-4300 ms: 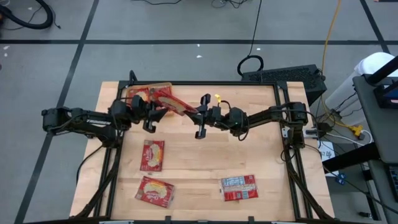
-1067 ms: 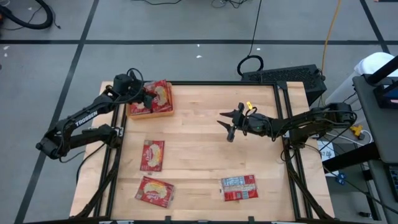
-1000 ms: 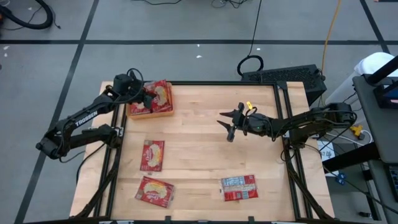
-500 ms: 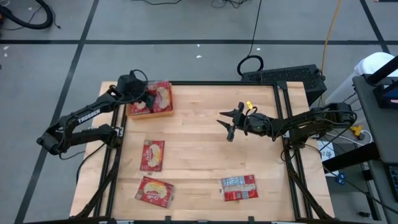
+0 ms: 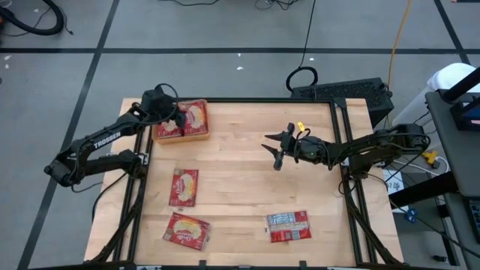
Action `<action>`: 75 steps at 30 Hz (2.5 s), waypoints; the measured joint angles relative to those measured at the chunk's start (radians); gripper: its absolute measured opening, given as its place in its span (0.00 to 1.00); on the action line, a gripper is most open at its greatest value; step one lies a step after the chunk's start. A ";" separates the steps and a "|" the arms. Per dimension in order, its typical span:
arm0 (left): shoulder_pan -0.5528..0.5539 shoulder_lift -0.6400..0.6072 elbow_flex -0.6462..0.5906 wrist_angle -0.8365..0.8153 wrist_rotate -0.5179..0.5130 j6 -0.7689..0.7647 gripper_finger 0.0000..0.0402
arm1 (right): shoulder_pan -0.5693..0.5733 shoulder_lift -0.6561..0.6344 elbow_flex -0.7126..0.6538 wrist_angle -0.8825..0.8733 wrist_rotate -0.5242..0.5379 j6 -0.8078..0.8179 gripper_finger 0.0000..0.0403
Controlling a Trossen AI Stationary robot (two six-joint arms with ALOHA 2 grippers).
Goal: Sort popcorn bags into baskets
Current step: Put the red popcorn bag into the orange bin
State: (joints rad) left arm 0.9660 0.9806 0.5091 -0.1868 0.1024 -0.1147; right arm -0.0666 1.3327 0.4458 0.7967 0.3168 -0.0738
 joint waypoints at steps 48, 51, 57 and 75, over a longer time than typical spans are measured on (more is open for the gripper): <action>-0.204 0.249 0.004 -0.015 -0.366 -0.007 0.19 | 0.042 0.000 0.000 -0.125 -0.008 0.151 0.41; -0.222 0.199 0.006 -0.050 -0.361 -0.016 0.19 | 0.067 -0.006 0.000 -0.170 -0.033 0.231 0.41; -0.282 0.026 0.007 -0.080 -0.361 -0.019 0.19 | 0.147 -0.047 0.069 -0.522 -0.187 0.462 0.41; -0.870 -0.105 -0.039 0.135 -0.229 0.076 0.19 | 0.531 0.108 0.292 -0.810 -0.273 0.797 0.41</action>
State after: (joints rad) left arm 0.0961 0.8751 0.4701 -0.0519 -0.1265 -0.0389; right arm 0.4641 1.4410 0.7376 -0.0132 0.0441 0.7227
